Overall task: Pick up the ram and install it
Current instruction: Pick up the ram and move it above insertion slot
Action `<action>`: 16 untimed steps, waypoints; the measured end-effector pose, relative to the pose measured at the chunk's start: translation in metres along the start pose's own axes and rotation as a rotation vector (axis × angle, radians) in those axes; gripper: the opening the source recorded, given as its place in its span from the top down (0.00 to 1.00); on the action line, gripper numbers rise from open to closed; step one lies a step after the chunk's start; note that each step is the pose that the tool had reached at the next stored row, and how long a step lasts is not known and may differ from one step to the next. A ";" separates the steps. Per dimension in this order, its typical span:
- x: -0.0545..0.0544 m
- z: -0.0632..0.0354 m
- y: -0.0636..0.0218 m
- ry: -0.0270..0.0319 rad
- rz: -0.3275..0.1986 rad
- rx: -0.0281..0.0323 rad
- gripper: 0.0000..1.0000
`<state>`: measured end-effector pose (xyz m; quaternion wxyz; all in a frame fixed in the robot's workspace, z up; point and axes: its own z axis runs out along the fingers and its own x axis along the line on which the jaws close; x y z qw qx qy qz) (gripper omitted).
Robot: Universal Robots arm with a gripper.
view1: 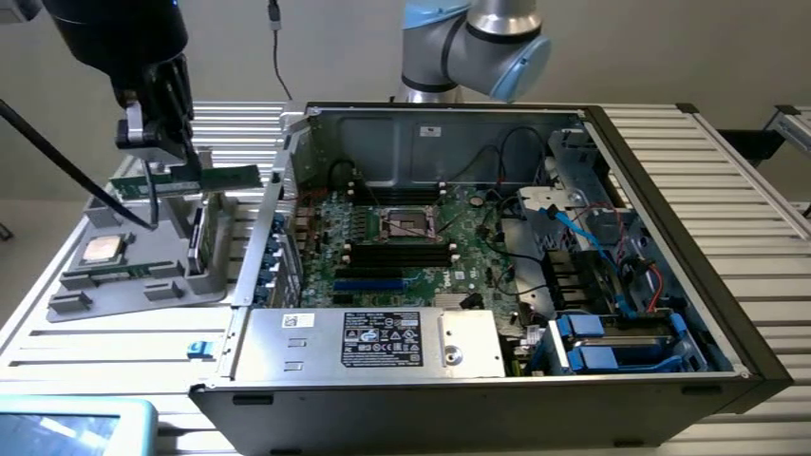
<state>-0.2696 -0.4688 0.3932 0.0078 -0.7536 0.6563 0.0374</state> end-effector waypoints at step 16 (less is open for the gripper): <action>0.010 -0.0034 -0.0721 0.0000 0.000 0.0000 0.89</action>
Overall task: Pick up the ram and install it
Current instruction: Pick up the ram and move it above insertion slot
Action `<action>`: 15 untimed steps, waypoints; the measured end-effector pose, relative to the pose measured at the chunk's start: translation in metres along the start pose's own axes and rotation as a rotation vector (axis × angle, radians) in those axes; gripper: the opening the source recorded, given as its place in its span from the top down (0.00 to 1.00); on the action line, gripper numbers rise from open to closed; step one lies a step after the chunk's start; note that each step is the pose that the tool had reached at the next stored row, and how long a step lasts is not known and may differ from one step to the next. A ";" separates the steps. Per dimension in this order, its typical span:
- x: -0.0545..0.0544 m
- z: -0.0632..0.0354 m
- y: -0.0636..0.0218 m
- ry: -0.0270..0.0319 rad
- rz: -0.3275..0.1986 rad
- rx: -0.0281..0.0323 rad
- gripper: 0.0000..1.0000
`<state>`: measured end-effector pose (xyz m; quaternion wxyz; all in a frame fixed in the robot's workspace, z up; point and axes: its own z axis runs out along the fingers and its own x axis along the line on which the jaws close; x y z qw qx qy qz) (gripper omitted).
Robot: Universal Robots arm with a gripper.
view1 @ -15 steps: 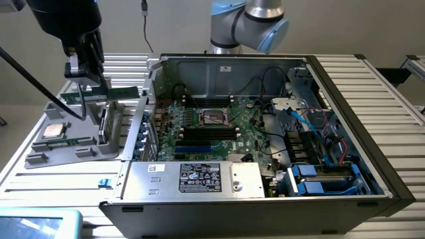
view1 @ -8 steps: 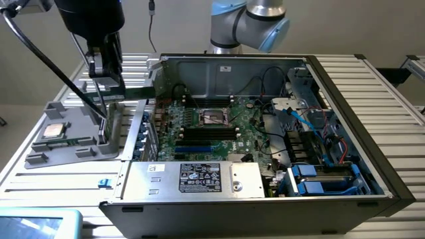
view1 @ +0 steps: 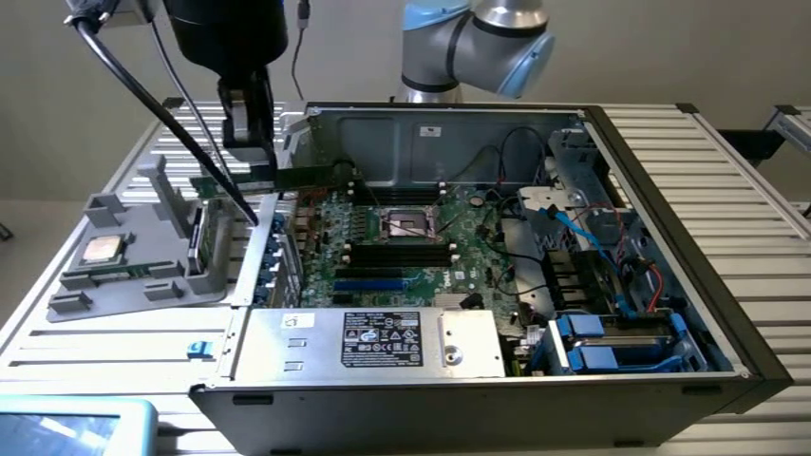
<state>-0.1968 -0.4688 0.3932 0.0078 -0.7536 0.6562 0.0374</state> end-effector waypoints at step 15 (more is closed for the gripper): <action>0.008 -0.0029 -0.0658 0.0000 0.000 0.0000 0.89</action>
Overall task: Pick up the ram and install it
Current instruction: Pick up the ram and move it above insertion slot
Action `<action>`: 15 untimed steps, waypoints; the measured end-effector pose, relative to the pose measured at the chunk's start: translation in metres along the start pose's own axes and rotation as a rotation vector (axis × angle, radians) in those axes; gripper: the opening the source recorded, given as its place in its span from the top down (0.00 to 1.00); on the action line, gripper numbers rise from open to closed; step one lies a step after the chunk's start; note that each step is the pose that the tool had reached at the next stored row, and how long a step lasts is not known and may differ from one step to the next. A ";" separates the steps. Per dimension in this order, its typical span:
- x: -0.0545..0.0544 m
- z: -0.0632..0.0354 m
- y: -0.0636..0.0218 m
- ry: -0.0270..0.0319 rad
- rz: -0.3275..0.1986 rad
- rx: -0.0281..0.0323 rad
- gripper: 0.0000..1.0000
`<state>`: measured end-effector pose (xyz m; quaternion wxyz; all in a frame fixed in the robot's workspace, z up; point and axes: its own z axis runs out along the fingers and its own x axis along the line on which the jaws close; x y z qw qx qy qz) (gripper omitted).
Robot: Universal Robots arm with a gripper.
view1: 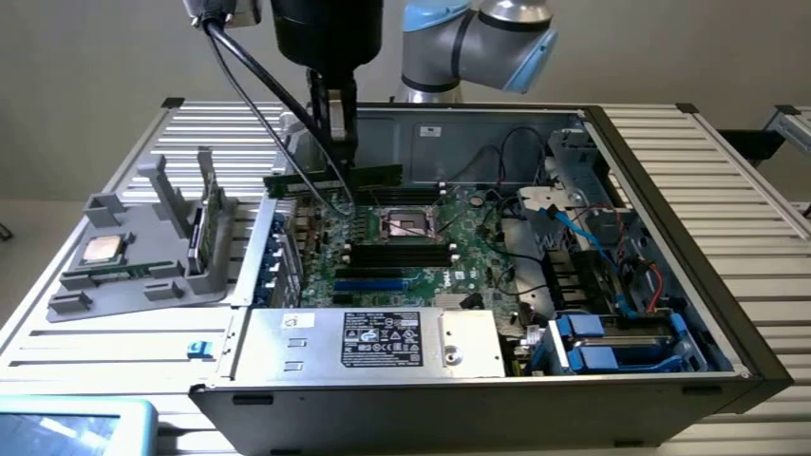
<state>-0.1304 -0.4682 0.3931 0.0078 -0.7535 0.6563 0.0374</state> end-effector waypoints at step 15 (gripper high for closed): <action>0.001 -0.0010 -0.0277 -0.0002 0.003 0.0003 0.89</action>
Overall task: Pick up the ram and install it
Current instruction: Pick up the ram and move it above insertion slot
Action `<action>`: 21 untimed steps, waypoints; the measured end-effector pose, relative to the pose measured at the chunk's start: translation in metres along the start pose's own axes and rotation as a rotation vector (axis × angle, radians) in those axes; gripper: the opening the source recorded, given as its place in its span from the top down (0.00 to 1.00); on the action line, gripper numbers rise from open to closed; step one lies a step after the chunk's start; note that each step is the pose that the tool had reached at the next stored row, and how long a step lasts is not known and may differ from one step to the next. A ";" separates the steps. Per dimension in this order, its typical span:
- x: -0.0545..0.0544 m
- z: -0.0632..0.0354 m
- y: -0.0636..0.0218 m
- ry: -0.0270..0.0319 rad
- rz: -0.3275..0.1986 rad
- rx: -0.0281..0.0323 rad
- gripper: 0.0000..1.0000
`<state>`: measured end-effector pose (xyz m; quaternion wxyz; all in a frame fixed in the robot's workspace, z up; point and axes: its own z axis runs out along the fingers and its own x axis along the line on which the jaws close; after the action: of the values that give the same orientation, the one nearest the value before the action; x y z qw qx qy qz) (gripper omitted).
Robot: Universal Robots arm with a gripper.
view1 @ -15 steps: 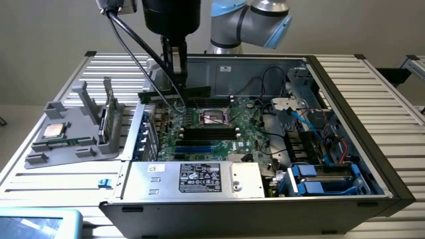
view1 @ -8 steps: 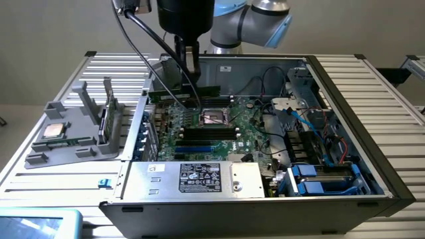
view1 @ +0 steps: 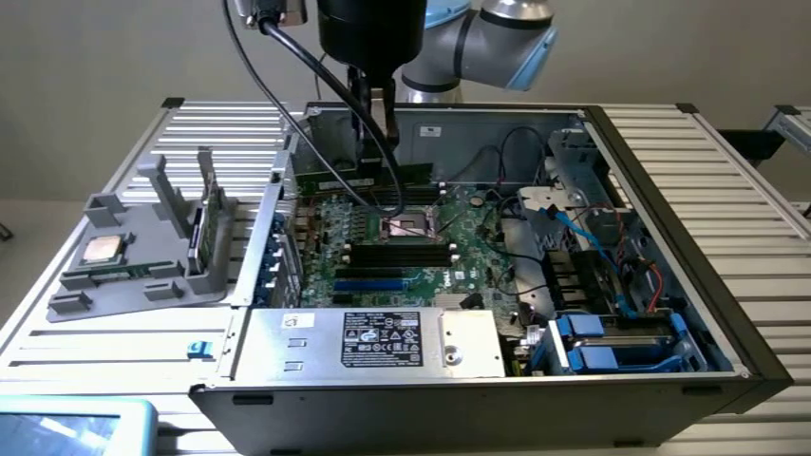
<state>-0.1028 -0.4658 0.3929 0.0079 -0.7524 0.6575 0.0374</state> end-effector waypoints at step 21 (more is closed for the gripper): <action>-0.003 0.0023 -0.0139 -0.0204 0.073 0.0067 0.89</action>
<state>-0.0895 -0.4609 0.3903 0.0157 -0.7275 0.6846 0.0432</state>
